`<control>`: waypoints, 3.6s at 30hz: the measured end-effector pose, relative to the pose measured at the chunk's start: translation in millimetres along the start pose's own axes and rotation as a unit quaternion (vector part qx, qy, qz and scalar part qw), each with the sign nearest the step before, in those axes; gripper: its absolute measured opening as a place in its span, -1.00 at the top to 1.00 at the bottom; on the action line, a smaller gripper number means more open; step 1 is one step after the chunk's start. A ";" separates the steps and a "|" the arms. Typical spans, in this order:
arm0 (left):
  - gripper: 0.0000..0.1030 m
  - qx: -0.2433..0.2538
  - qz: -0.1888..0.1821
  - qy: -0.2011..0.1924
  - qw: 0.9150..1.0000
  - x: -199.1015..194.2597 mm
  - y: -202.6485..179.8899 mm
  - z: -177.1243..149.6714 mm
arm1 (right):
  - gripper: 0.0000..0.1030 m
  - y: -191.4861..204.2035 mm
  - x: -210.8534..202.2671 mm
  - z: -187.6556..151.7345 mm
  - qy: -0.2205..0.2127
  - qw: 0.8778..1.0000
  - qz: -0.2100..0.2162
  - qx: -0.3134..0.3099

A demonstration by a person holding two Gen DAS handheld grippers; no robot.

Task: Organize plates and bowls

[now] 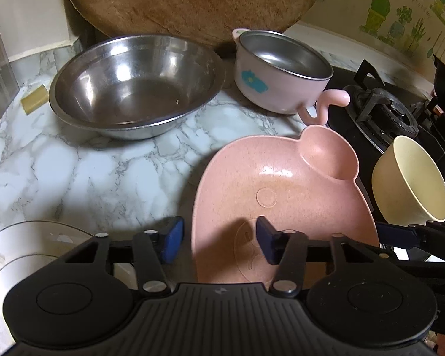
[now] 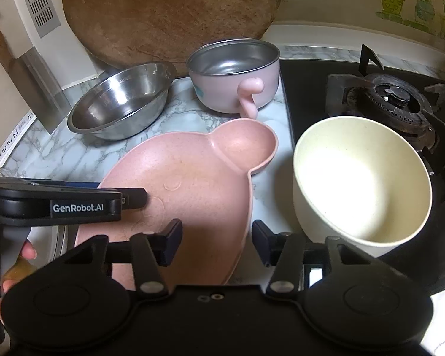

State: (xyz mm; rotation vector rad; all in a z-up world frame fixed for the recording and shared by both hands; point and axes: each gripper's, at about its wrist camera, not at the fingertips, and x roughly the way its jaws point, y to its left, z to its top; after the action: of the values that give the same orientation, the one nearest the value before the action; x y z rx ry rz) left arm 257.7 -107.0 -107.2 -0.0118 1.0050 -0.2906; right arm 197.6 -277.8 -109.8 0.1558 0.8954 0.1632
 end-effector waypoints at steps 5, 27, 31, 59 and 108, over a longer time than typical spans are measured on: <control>0.39 -0.005 0.010 0.003 1.000 1.5 -0.5 -0.4 | 0.22 -3.1 3.9 0.7 0.005 1.000 -0.003 0.010; 0.62 -0.036 0.004 -0.013 0.999 -35.3 2.5 0.1 | 0.75 -17.5 -17.0 0.6 0.003 0.996 -0.006 0.085; 0.62 -0.043 0.002 -0.021 0.999 -53.3 6.0 0.0 | 0.75 -10.6 -31.7 2.2 -0.007 0.997 0.000 0.080; 0.62 -0.158 0.074 -0.050 0.983 -143.5 148.2 -63.2 | 0.75 149.1 -33.1 6.2 -0.003 0.995 0.070 -0.069; 0.39 -0.129 0.056 -0.047 0.989 -115.6 145.7 -83.6 | 0.73 145.5 -15.1 -15.4 0.013 0.994 0.048 -0.097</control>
State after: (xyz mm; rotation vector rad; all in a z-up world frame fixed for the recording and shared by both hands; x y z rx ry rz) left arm 164.3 71.9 -77.2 -0.2006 0.9402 -0.0548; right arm 165.1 -137.8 -78.3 0.0155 0.8931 0.3403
